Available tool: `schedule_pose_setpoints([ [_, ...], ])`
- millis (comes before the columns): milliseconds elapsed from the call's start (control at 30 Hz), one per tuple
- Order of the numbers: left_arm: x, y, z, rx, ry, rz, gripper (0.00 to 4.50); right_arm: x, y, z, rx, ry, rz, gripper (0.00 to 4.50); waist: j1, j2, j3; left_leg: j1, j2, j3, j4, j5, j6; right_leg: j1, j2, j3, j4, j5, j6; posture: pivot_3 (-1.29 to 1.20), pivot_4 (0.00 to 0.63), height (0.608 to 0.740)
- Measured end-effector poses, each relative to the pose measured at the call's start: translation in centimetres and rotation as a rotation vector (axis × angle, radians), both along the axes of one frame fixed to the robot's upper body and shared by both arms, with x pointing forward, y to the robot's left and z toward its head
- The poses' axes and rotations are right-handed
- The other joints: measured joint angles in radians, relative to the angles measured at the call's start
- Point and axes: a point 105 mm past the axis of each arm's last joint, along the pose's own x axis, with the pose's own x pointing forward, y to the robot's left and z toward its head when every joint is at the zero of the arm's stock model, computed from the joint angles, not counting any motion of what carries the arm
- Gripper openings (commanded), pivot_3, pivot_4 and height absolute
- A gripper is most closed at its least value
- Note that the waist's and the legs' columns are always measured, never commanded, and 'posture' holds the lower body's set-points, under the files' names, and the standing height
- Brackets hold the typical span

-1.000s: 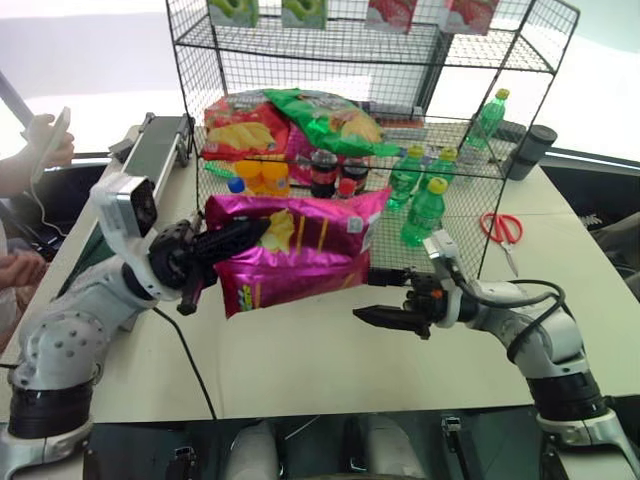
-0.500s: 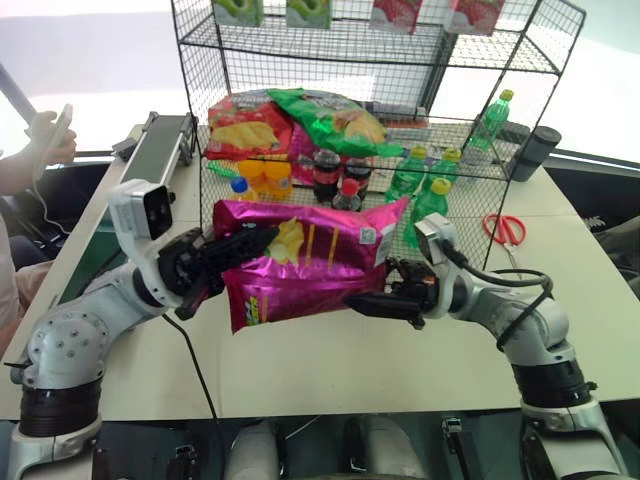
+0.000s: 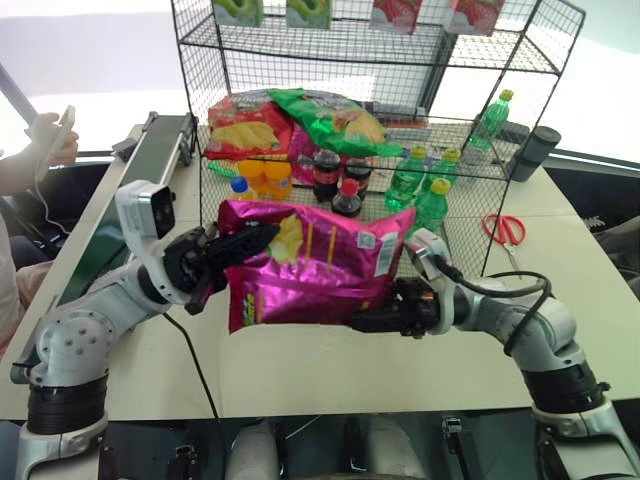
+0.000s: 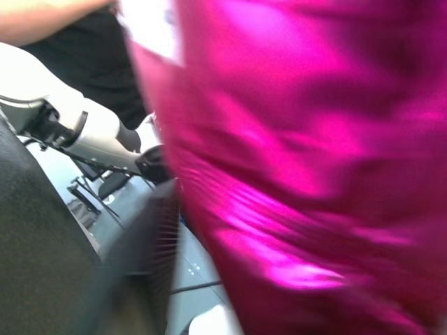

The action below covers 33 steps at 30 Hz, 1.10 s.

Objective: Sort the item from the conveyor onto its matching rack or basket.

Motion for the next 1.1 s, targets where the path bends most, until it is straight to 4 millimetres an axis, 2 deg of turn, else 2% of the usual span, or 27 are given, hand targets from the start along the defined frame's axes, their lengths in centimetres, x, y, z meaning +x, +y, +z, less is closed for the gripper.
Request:
schedule_pose_setpoints([
  [67, 0.1, 0.0, -0.1, 0.004, -0.001, 0.004, 0.0, 0.0, 0.1, -0.1, -0.007, -0.012, -0.001, 0.22, -0.001, 0.0, 0.0, 0.0, 0.0, 0.0, 0.0, 0.0, 0.0, 0.0, 0.0, 0.0, 0.0, 0.0, 0.0, 0.0, 0.15, 0.726],
  [100, 0.1, 0.0, -0.1, 0.006, -0.001, 0.006, 0.0, 0.1, 0.1, -0.2, -0.011, -0.016, -0.003, 0.18, -0.001, 0.0, 0.0, 0.0, 0.0, 0.0, 0.0, 0.0, 0.0, 0.0, 0.0, 0.0, 0.0, 0.0, 0.0, 0.0, 0.15, 0.726],
  [200, 0.3, 0.1, -0.4, 0.032, -0.017, 0.033, 0.8, 0.4, -0.1, -0.6, -0.033, -0.043, -0.035, 0.18, 0.0, 0.0, 0.0, 0.0, 0.0, 0.0, 0.0, 0.0, 0.0, 0.0, 0.0, 0.0, 0.0, 0.0, 0.0, 0.0, 0.15, 0.726],
  [233, 0.4, 0.2, -0.4, 0.04, -0.024, 0.044, 1.2, 0.5, -0.2, -0.9, -0.04, -0.039, -0.047, 0.18, 0.0, 0.0, 0.0, 0.0, 0.0, 0.0, 0.0, 0.0, 0.0, 0.0, 0.0, 0.0, 0.0, 0.0, 0.0, 0.0, 0.15, 0.726],
  [333, 0.6, 0.5, -0.6, 0.069, -0.041, 0.075, 2.8, 0.7, -0.6, -1.3, -0.053, -0.036, -0.081, 0.18, 0.0, 0.0, 0.0, 0.0, 0.0, 0.0, 0.0, 0.0, 0.0, 0.0, 0.0, 0.0, 0.0, 0.0, 0.0, 0.0, 0.15, 0.726],
  [367, 0.6, 0.7, -0.8, 0.08, -0.047, 0.086, 3.16, 0.8, -1.0, -1.4, -0.062, -0.046, -0.105, 0.18, 0.0, 0.0, 0.0, 0.0, 0.0, 0.0, 0.0, 0.0, 0.0, 0.0, 0.0, 0.0, 0.0, 0.0, 0.0, 0.0, 0.15, 0.726],
  [433, 0.8, 1.1, -1.4, 0.101, -0.054, 0.115, 4.22, 0.9, -2.3, -1.8, -0.099, -0.058, -0.159, 0.18, 0.003, 0.0, 0.0, -0.001, 0.0, 0.0, 0.0, 0.0, 0.0, 0.0, 0.0, 0.0, -0.001, 0.0, 0.0, 0.0, 0.15, 0.726],
  [467, 1.0, 1.4, -1.7, 0.113, -0.055, 0.134, 4.5, 0.8, -2.9, -2.1, -0.11, -0.055, -0.191, 0.18, 0.004, 0.0, 0.0, -0.001, 0.0, 0.0, 0.0, 0.0, 0.0, 0.0, 0.0, 0.0, -0.001, 0.0, 0.0, 0.0, 0.15, 0.726],
  [567, 1.2, 2.1, -2.5, 0.154, -0.074, 0.164, 4.5, 0.2, -4.7, -2.7, -0.18, -0.092, -0.261, 0.18, 0.004, 0.0, 0.0, -0.001, 0.0, 0.0, 0.0, -0.001, 0.001, 0.0, 0.0, 0.0, -0.002, 0.0, 0.0, 0.0, 0.15, 0.726],
  [633, 1.6, 2.6, -3.2, 0.198, -0.117, 0.208, 4.5, -0.4, -6.8, -3.2, -0.302, -0.147, -0.323, 0.18, 0.007, 0.002, 0.001, -0.001, -0.001, 0.001, -0.001, -0.001, 0.002, 0.0, -0.001, 0.0, -0.003, 0.0, 0.0, 0.0, 0.15, 0.726],
  [733, 2.6, 2.9, -4.4, 0.244, -0.155, 0.271, 4.5, -0.1, -9.2, -1.2, -0.377, -0.259, -0.44, 0.18, 0.012, 0.001, 0.001, -0.001, 0.0, 0.001, -0.001, -0.002, 0.002, 0.0, 0.0, 0.0, -0.003, 0.0, 0.0, 0.0, 0.15, 0.726],
  [833, 3.1, 1.9, -5.2, 0.251, -0.186, 0.244, 4.5, -0.8, -11.1, 0.3, -0.443, -0.366, -0.497, 0.18, 0.025, 0.001, 0.001, -0.001, 0.0, 0.0, -0.001, -0.002, 0.003, 0.0, 0.0, 0.0, -0.004, 0.0, 0.0, 0.0, 0.15, 0.726],
  [933, 4.1, 1.2, -5.8, 0.255, -0.218, 0.244, 4.5, -0.5, -12.7, 3.1, -0.441, -0.507, -0.603, 0.18, 0.026, 0.001, 0.001, -0.001, -0.001, 0.001, -0.001, -0.002, 0.003, 0.0, -0.001, 0.0, -0.005, 0.0, 0.0, 0.0, 0.15, 0.726],
  [1100, 5.4, -1.2, -5.2, 0.209, -0.276, 0.218, 4.5, 0.8, -12.5, 10.0, -0.38, -0.881, -0.762, 0.18, 0.021, 0.0, 0.001, -0.001, 0.0, 0.0, -0.001, -0.002, 0.003, 0.001, 0.001, 0.0, -0.005, 0.0, 0.0, 0.0, 0.15, 0.726],
])
